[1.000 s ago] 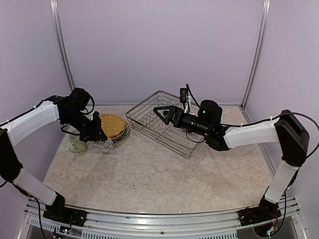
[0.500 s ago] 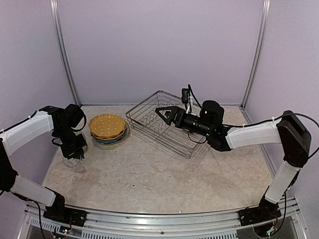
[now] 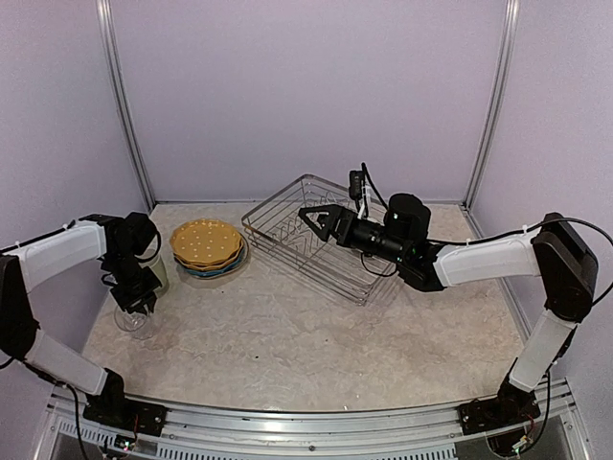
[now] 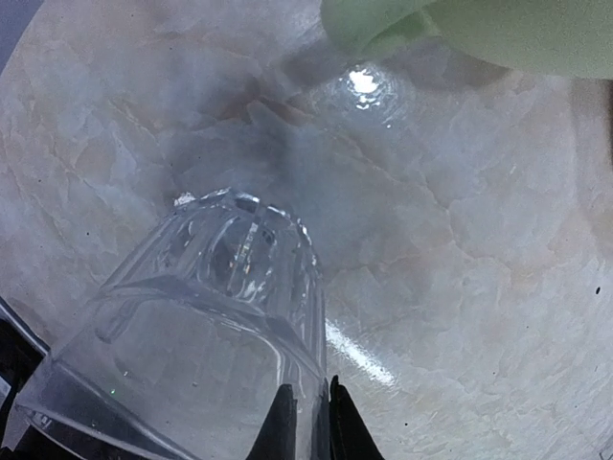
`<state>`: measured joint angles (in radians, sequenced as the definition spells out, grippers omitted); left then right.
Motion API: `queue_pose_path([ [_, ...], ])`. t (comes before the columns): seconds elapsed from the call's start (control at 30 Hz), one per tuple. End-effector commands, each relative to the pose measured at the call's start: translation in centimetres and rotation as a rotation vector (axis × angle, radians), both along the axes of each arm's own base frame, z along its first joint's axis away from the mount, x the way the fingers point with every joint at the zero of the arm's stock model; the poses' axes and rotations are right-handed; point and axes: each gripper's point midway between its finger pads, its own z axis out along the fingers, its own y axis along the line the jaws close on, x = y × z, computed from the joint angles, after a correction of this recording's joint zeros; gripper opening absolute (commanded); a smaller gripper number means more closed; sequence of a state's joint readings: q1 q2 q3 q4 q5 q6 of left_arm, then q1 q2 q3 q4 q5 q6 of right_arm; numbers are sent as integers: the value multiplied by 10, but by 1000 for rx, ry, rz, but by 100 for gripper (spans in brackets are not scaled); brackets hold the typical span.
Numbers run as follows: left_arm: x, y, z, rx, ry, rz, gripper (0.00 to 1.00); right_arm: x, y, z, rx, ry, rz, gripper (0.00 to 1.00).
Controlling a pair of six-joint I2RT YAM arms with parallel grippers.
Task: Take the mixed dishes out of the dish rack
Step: Place the cup at the corner of the board.
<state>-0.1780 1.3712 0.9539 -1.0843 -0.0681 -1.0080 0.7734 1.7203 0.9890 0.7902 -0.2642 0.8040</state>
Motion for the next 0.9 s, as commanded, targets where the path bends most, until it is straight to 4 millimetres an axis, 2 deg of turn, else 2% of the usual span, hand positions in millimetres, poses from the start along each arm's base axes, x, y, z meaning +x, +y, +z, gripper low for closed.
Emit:
queue_pose_path([
  [0.0, 11, 5, -4, 21, -23, 31, 12, 1, -5, 2, -3, -3, -11, 100],
  [0.2, 9, 5, -5, 19, -16, 20, 16, 1, -10, 2, -17, -10, -31, 100],
  [0.37, 9, 8, 5, 10, -57, 26, 21, 1, -11, 2, -19, -13, -34, 100],
  [0.5, 17, 6, 23, -5, -119, -8, 37, 0, -12, 3, -22, -14, -35, 100],
  [0.57, 20, 6, 34, -5, -152, -23, 51, 1, -13, 3, -27, -16, -41, 100],
  [0.67, 28, 8, 62, 6, -237, -48, 61, 0, -16, 4, -34, -18, -51, 100],
  [0.73, 37, 6, 87, -3, -328, -79, 62, 0, -17, 5, -42, -23, -60, 100],
  [0.8, 53, -3, 122, -42, -465, -141, 63, 2, -19, 5, -52, -24, -69, 100],
  [0.87, 69, -15, 166, -90, -618, -196, 67, 2, -18, 6, -56, -28, -72, 100],
])
